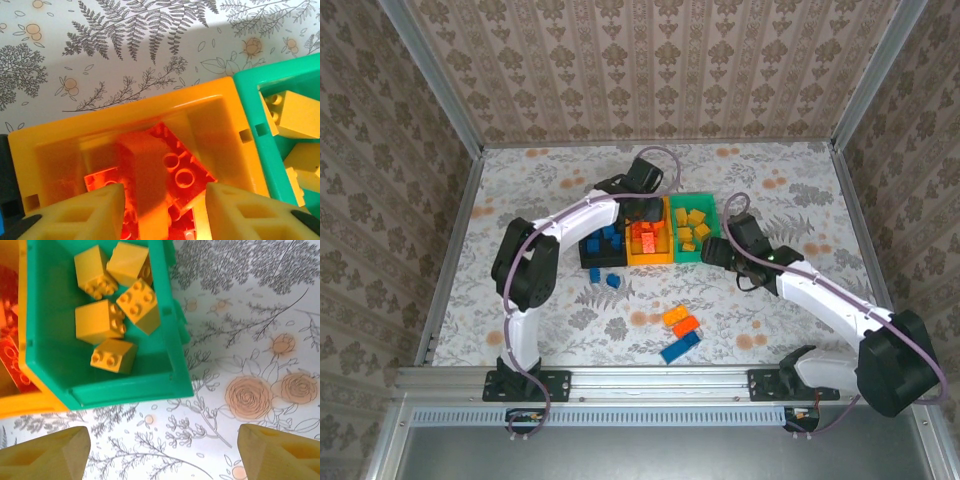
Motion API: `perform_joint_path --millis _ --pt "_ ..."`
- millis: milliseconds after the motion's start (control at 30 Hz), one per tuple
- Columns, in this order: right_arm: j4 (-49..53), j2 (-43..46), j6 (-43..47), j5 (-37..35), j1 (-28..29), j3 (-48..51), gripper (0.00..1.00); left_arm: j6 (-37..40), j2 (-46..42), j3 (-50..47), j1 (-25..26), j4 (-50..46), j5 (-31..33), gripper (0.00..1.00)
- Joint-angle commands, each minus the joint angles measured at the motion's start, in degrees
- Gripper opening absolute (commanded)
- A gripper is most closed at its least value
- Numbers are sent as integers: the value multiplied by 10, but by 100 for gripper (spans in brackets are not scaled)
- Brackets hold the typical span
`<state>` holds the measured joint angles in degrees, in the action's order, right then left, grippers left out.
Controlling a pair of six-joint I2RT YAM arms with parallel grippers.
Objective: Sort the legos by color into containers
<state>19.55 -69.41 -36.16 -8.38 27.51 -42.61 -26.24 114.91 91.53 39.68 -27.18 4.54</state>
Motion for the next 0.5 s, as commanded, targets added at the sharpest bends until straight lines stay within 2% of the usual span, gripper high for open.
perform_joint_path --millis 0,100,333,400,467 --pt "11 16 16 20 20 15 79 -2 -19 21 5 -8 -1 56" --pt "15 17 27 30 53 21 80 -11 -48 15 8 -7 -16 65" --pt "20 -27 44 59 147 27 85 -31 -197 -93 38 59 -26 99" --pt "18 -47 46 59 173 25 93 -33 -242 -131 49 70 -14 100" --pt "16 -67 49 54 200 22 95 -39 -293 -178 60 76 4 100"
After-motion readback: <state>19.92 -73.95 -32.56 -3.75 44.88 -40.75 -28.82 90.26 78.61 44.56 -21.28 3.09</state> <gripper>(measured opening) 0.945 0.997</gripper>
